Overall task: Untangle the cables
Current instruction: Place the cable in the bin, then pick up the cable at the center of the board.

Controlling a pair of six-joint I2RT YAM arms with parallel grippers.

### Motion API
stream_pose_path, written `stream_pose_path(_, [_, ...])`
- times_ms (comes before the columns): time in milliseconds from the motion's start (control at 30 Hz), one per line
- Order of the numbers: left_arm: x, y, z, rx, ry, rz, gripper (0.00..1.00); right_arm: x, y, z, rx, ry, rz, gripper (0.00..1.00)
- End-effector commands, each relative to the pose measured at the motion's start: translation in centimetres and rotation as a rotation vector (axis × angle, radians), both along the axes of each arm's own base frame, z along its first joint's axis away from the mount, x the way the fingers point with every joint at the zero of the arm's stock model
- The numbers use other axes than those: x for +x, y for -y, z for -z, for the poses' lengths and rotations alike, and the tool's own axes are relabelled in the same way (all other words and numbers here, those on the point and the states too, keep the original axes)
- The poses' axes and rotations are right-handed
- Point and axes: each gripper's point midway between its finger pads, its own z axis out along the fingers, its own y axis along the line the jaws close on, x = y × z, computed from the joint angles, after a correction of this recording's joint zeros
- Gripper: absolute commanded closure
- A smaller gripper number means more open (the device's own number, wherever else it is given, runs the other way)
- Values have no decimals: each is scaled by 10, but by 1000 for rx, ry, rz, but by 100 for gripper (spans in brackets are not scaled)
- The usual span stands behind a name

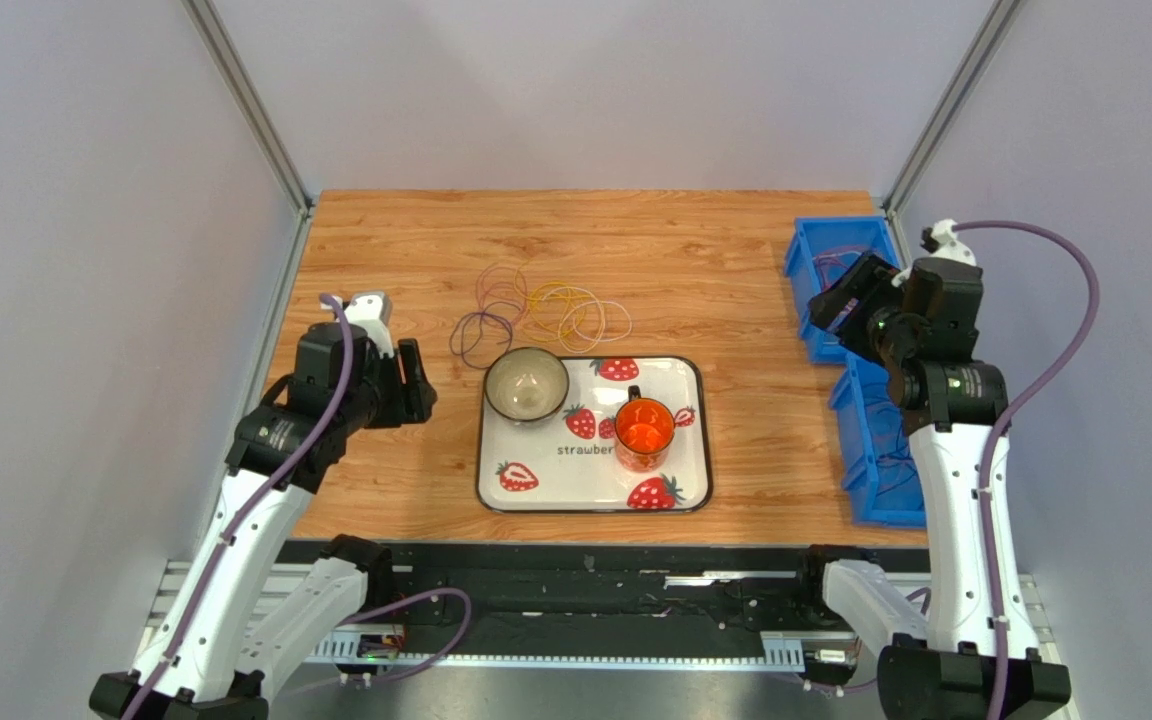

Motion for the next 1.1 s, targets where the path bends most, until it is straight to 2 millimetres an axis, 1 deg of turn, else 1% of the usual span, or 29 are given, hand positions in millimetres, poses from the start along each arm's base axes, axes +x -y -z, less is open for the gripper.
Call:
stream_pose_path(0, [11,3,-4,-37,15,-39,32,6,-32,-26,-4,81,-87,30])
stream_pose_path(67, [19,9,-1,-63,16,-43,32,4,-45,-24,-4,76,-124,30])
stream_pose_path(100, [22,10,1,-79,9,-65,32,3,-56,-24,-13,80,-148,30])
stream_pose_path(133, [27,7,6,-71,-4,-96,34,1,-63,-22,-19,78,-166,30])
stream_pose_path(167, [33,7,5,-75,3,-118,35,1,-69,-20,-24,76,-179,30])
stream_pose_path(200, [37,6,5,-83,3,-147,35,-1,-84,-20,-21,84,-229,30])
stream_pose_path(233, [44,2,9,-65,-3,-177,35,-2,-92,-15,-25,77,-259,30])
stream_pose_path(267, [51,1,7,-67,13,-193,35,-4,-100,-12,-24,73,-289,30])
stream_pose_path(300, [55,1,8,-68,15,-210,35,-7,-114,-10,-24,77,-335,30])
stream_pose_path(333, [61,-2,14,-49,7,-229,35,-8,-122,-5,-27,65,-358,30])
stream_pose_path(367, [69,-2,13,-51,20,-242,35,-10,-126,4,-36,48,-370,30])
stream_pose_path(400, [74,-2,14,-54,23,-259,35,-14,-139,7,-39,45,-413,30])
stream_pose_path(433, [81,-2,20,-42,6,-270,35,-16,-144,13,-41,34,-424,30])
stream_pose_path(467, [89,0,17,-52,21,-278,37,-17,-148,21,-47,17,-430,30])
stream_pose_path(500, [94,2,19,-58,18,-286,39,-20,-155,24,-47,11,-453,30])
stream_pose_path(533, [100,1,26,-46,-1,-302,39,-21,-159,27,-47,5,-465,30])
stream_pose_path(600, [112,4,25,-62,19,-317,39,-23,-167,31,-42,-5,-492,30])
stream_pose_path(633, [118,5,33,-56,6,-320,40,-24,-169,32,-40,-11,-500,30])
stream_pose_path(700, [131,9,33,-59,21,-321,40,-27,-176,30,-32,-10,-533,30])
stream_pose_path(733, [137,8,44,-39,0,-330,40,-28,-177,28,-34,-8,-542,30])
stream_pose_path(767, [145,9,43,-36,7,-334,40,-29,-178,28,-33,-9,-549,30])
stream_pose_path(800, [149,8,48,-26,-3,-341,40,-30,-178,25,-41,-3,-557,30])
stream_pose_path(833, [155,10,59,-15,-27,-340,40,-31,-177,26,-45,-5,-559,30])
stream_pose_path(867, [162,12,59,-14,-24,-332,40,-32,-176,26,-48,-6,-559,30])
stream_pose_path(900, [167,15,69,-4,-47,-321,40,-33,-175,28,-55,-10,-560,30])
stream_pose_path(967, [181,18,66,1,-21,-301,40,-35,-175,30,-57,-16,-564,30])
stream_pose_path(1000, [185,18,77,23,-44,-300,40,-35,-175,31,-59,-17,-567,29])
stream_pose_path(1067, [196,15,78,26,-50,-306,40,-38,-174,34,-58,-24,-570,30])
